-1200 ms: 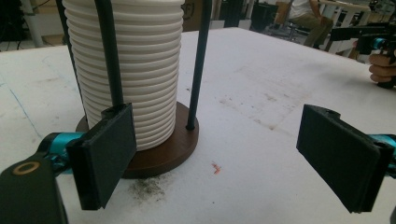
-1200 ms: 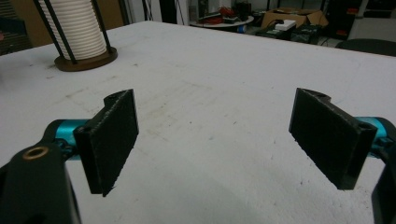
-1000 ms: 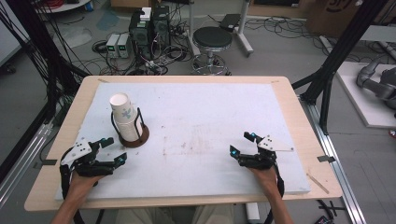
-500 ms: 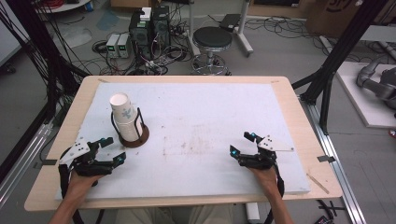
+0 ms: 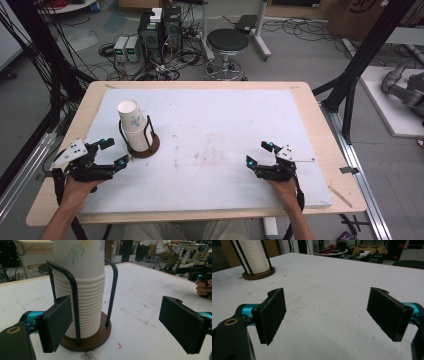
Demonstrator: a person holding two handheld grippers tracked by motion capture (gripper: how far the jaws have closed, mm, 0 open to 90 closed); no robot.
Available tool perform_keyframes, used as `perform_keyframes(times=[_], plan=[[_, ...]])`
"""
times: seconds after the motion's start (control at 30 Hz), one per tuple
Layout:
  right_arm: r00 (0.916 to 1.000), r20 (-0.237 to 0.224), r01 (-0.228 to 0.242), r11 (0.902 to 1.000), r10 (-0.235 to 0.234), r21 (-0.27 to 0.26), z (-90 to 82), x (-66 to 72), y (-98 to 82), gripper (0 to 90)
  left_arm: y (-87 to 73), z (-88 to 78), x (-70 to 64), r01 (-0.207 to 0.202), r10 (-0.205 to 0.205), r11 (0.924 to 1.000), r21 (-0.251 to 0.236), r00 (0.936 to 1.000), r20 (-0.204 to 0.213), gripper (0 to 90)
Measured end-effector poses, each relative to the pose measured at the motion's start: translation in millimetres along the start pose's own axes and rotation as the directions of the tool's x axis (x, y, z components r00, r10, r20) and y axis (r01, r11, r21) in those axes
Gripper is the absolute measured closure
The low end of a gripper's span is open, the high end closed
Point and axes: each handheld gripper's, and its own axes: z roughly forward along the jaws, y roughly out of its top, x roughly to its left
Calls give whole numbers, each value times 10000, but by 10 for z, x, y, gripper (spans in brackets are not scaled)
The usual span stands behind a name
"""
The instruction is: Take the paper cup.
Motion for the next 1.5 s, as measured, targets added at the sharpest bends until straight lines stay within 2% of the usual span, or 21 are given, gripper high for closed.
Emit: perform_keyframes(times=[0.23, 0.37, 0.4, 0.5, 0.53, 0.63, 0.67, 0.8, 0.83, 0.9, 1.13, 1.27, 1.33, 1.4, 1.5], plan=[[10000, 9, -10, 10000, 10, -20, -1, 1, -1, 160, 317, -31, -11, -609, 608, 9981, 123, 9981, 102, 117], [10000, 20, -3, 10000, 3, -32, -3, 4, -2, 160, 438, -48, -3, -770, 769, 9970, 49, 9969, 164, 117], [10000, -3, -8, 10000, 8, -39, -4, 3, -3, 160, 524, -63, 11, -849, 848, 9964, 57, 9962, 213, 117], [10000, -3, -52, 10000, 52, -54, -3, 1, -3, 160, 613, -77, 35, -886, 885, 9961, 18, 9957, 275, 117], [10000, -13, -61, 10000, 61, -48, -4, 0, -3, 160, 706, -85, 65, -914, 911, 9958, 73, 9953, 327, 117], [10000, -1, -85, 10000, 85, -43, -7, 2, -4, 160, 844, -83, 119, -930, 918, 9954, 236, 9947, 463, 117], [10000, -14, -52, 10000, 52, -67, -6, 1, -4, 160, 844, -83, 119, -930, 918, 9954, 236, 9947, 463, 117], [10000, -3, -39, 10000, 39, -81, -7, -3, -4, 160, 1061, -73, 190, -1041, 1016, 9937, 424, 9932, 576, 117], [10000, -2, -71, 9999, 71, -90, -7, -1, -5, 160, 1061, -73, 190, -1041, 1016, 9937, 424, 9932, 576, 117], [10000, -15, -49, 10000, 49, -77, -8, -1, -4, 160, 1166, -61, 232, -1069, 1037, 9928, 542, 9928, 598, 117], [10000, -21, -20, 9999, 20, -103, -9, -4, -5, 160, 1349, 8, 333, -1195, 1101, 9876, 1022, 9895, 935, 117], [10000, -5, -47, 9999, 47, -113, -13, 2, -7, 160, 1477, 82, 412, -1374, 1176, 9789, 1511, 9841, 1330, 118], [10000, 0, -39, 9999, 39, -126, -13, 1, -7, 160, 1520, 105, 443, -1540, 1280, 9723, 1760, 9803, 1503, 118], [10000, -1, -52, 9999, 52, -118, -13, 1, -7, 160, 1560, 124, 469, -1612, 1310, 9674, 1953, 9785, 1591, 117], [10000, -6, -58, 9999, 58, -118, -13, 0, -7, 160, 1605, 141, 494, -1659, 1332, 9645, 2057, 9775, 1635, 118]])
